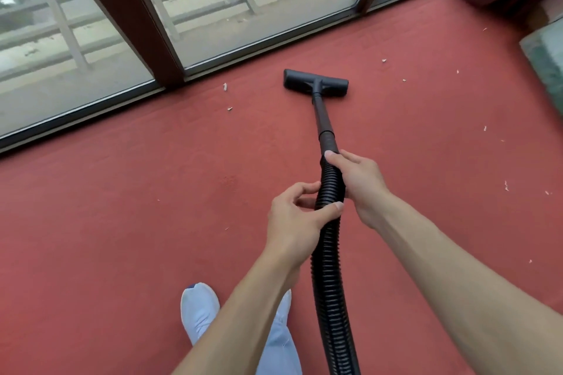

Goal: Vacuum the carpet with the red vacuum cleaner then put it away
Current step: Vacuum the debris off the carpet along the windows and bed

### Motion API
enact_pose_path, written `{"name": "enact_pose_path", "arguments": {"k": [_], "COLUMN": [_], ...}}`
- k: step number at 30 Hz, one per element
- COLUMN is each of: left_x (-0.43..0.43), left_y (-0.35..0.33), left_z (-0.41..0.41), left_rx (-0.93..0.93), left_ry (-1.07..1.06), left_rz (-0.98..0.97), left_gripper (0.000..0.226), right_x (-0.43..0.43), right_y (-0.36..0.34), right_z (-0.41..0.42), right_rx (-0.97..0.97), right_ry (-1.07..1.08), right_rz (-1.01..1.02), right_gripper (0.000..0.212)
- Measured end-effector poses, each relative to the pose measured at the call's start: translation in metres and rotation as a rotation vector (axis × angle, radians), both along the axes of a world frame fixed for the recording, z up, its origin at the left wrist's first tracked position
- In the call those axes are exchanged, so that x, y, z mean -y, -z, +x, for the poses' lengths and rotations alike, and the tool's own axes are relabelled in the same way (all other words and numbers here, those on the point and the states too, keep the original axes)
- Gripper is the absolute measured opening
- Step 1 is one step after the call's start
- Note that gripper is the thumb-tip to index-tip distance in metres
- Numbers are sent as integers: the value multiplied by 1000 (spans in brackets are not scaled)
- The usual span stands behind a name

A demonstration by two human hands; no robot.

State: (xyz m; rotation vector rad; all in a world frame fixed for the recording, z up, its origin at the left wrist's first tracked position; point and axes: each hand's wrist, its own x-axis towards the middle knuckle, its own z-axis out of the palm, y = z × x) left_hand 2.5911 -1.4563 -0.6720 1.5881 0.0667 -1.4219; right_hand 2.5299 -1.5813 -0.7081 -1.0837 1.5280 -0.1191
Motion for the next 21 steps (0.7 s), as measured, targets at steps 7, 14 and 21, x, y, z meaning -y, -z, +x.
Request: {"name": "enact_pose_path", "arguments": {"k": [7, 14, 21], "left_x": [-37, -33, 17], "left_y": [-37, -41, 0], "left_z": [0, -3, -15], "left_rx": [-171, -136, -5], "left_ry": [118, 205, 57], "left_rz": [-152, -181, -79], "left_gripper": [34, 34, 41], "right_x": [-42, -47, 2], "right_y": [-53, -66, -6], "right_z": [-31, -33, -9], "right_rx": [-90, -69, -69], "right_ry": [9, 179, 251], "right_rz": [-96, -65, -97], "right_gripper": [30, 30, 29]}}
